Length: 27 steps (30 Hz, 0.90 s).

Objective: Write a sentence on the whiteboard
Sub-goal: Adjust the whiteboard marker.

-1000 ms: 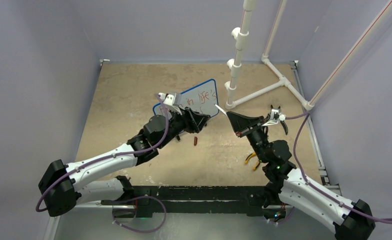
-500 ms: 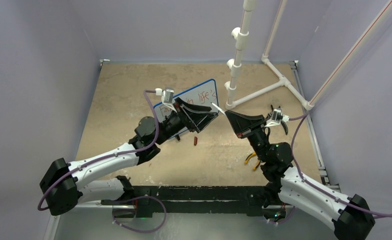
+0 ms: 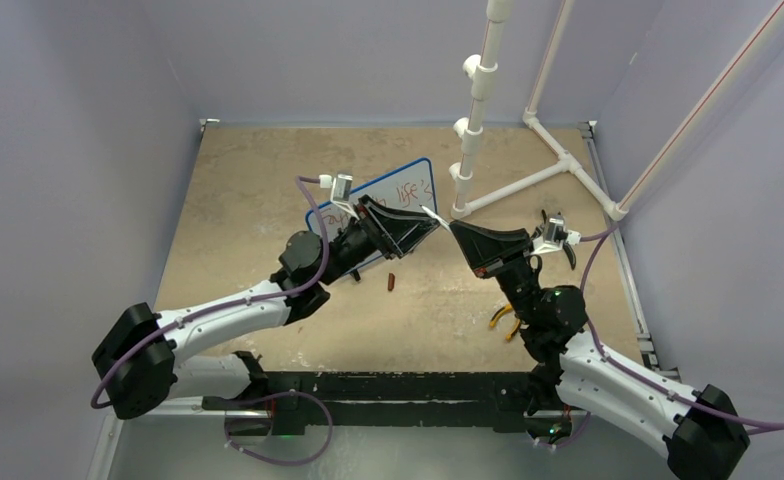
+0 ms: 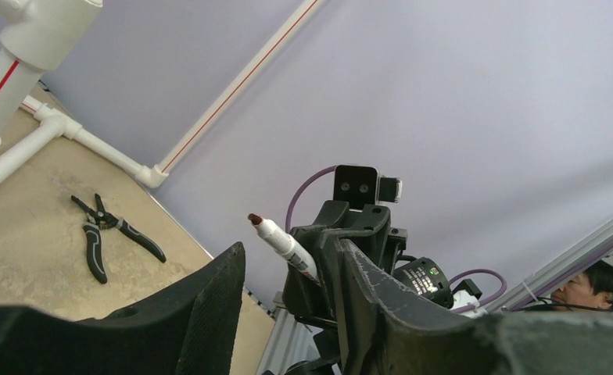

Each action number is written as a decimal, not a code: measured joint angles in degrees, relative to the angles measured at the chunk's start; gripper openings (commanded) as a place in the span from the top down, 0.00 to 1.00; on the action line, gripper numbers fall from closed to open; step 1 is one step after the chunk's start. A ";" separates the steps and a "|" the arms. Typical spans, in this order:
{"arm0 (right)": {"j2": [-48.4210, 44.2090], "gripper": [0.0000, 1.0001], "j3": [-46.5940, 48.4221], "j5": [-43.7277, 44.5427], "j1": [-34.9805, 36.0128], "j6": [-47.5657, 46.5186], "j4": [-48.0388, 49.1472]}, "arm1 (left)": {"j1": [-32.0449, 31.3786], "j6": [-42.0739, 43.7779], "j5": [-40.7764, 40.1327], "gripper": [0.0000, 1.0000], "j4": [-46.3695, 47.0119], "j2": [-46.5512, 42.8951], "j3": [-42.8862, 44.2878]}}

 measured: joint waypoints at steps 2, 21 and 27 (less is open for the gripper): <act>0.02 1.00 0.00 -0.35 0.00 0.00 0.15 | 0.17 -0.70 0.02 0.69 1.01 0.94 0.00; -0.83 0.63 0.02 -1.20 -0.24 -0.68 -1.99 | 1.05 -6.16 1.29 1.00 4.83 4.24 0.02; -2.64 0.25 0.74 -0.96 -0.22 -2.84 -11.32 | 5.11 -8.24 1.86 1.00 5.55 3.80 -0.42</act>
